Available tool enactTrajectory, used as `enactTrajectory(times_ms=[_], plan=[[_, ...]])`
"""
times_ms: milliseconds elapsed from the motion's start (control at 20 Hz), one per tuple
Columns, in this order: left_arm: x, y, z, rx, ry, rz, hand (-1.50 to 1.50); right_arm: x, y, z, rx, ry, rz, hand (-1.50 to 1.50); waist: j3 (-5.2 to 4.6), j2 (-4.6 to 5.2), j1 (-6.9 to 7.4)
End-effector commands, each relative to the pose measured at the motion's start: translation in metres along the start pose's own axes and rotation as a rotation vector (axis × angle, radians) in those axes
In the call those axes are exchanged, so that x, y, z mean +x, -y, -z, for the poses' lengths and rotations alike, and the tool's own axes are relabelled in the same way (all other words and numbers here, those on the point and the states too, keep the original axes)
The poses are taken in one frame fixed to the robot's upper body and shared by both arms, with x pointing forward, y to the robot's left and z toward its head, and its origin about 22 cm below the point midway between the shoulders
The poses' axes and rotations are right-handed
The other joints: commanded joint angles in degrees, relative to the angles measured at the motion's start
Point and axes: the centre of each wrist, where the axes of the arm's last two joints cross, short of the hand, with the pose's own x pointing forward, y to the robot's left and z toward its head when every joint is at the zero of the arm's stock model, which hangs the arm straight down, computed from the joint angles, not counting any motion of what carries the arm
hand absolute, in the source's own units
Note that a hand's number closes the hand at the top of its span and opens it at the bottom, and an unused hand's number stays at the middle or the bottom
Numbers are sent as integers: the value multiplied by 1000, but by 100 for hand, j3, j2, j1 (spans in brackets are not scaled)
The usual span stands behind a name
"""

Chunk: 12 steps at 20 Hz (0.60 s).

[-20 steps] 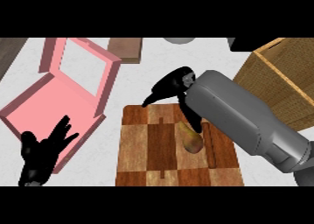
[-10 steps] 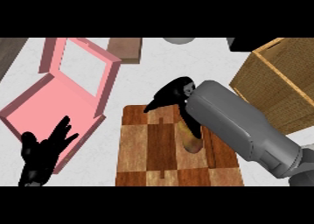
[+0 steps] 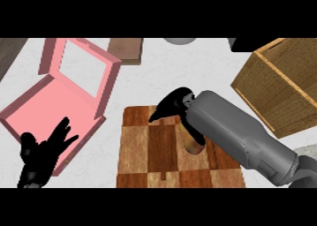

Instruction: Pick the pear from the cutting board and place it in the basket

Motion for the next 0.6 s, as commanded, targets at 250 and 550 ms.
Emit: enactTrajectory(times_ms=[250,550], plan=[[-33,11,0,1,-125,10,0,-1,-10,14,18,1,-1,-150,-79,47,-18],[-30,-3,-7,-21,-111,21,0,-11,-21,12,25,22,1,-150,-78,32,-19]])
